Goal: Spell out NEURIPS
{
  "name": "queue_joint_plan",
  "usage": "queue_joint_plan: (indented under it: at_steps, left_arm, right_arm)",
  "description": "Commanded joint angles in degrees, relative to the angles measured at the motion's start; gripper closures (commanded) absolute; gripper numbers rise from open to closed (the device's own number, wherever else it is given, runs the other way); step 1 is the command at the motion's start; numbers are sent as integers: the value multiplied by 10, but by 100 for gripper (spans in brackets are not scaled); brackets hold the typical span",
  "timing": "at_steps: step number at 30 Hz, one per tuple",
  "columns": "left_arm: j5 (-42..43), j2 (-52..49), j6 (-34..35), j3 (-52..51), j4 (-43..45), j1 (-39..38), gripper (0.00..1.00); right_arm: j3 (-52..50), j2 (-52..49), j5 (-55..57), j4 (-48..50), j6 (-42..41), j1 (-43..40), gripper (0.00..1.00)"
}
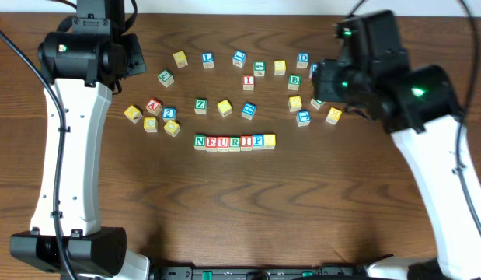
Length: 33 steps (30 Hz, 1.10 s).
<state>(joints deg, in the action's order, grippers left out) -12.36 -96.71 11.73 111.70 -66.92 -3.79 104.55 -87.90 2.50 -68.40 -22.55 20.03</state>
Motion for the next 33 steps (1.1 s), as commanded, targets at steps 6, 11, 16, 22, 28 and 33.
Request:
queue_joint_plan:
  at_steps: [6,11,16,22,28,33]
  left_arm:
    - [-3,11,-8,12,-9,2,52]
    - [-3,11,-8,12,-11,2,52]
    - [-3,11,-7,12,-10,2,32]
    - [-3,11,-7,12,-10,2,2]
    - [-3,11,-7,12,-10,2,2]
    - [-3,11,-7,12,-10,2,2]
  right_arm:
    - [9,45,21,-32,10,-52,31]
    - [9,45,21,-52,10,-66,31]
    - [9,45,21,-53,10,-66,26]
    - [9,45,21,-53,10,-66,10]
    - [9,46,34,-54,10,-66,1]
    - [9,57,35,-58,10,-66,1]
